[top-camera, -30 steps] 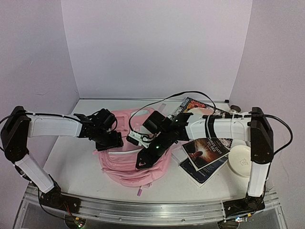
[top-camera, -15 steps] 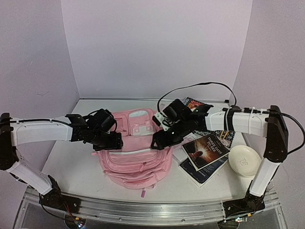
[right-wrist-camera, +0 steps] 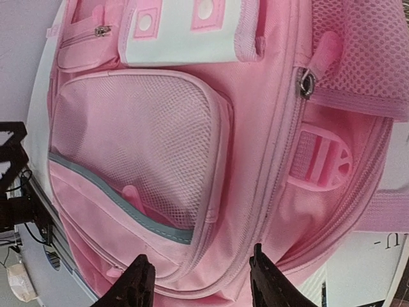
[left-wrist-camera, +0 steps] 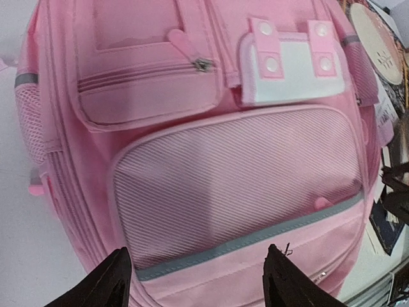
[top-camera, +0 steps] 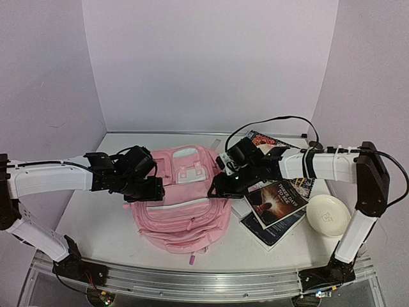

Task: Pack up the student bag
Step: Grab the upper front pocket of the student bag.

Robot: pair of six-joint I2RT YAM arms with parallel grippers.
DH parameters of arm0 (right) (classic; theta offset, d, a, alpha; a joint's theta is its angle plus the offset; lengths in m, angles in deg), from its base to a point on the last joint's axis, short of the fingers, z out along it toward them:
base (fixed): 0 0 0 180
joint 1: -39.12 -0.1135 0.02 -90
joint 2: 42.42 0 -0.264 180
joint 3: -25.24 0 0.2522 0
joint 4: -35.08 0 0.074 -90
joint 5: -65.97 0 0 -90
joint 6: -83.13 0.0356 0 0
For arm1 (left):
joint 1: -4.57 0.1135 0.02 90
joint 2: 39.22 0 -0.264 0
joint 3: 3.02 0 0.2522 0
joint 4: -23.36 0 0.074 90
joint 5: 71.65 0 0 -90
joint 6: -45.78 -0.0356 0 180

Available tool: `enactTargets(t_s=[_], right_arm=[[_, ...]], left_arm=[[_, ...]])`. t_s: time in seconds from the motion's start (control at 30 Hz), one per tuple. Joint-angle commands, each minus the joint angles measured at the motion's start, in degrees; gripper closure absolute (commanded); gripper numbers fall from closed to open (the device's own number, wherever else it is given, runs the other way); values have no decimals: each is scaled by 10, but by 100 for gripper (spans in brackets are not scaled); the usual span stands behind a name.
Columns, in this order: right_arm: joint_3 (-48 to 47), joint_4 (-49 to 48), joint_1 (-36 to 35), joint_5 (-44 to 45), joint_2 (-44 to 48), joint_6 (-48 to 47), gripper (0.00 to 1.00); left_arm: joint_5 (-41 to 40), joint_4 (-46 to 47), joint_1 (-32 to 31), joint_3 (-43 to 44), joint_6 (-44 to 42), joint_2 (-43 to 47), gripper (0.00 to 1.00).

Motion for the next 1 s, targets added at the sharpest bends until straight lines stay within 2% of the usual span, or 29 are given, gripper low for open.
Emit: enactTargets(t_s=[0.0,0.17,0.43,0.67,0.97], right_arm=[[-9,-14,4,-31,-21,22,51],[-9,-14,5,-37,-43,29,53],[-18,-40,5,-63,-66,36,57],[-20,-39,5,-59,-49,41,58],[-11,-37,4,-51,-19,45,58]], left_arm=[[-2,-5,-50,44,22,-17,29],[-3,-4,-99,61,40,-57,30],[6,2,-143,84,51,-108,35],[12,5,-155,86,58,-131,39],[46,8,-160,95,49,-162,51]])
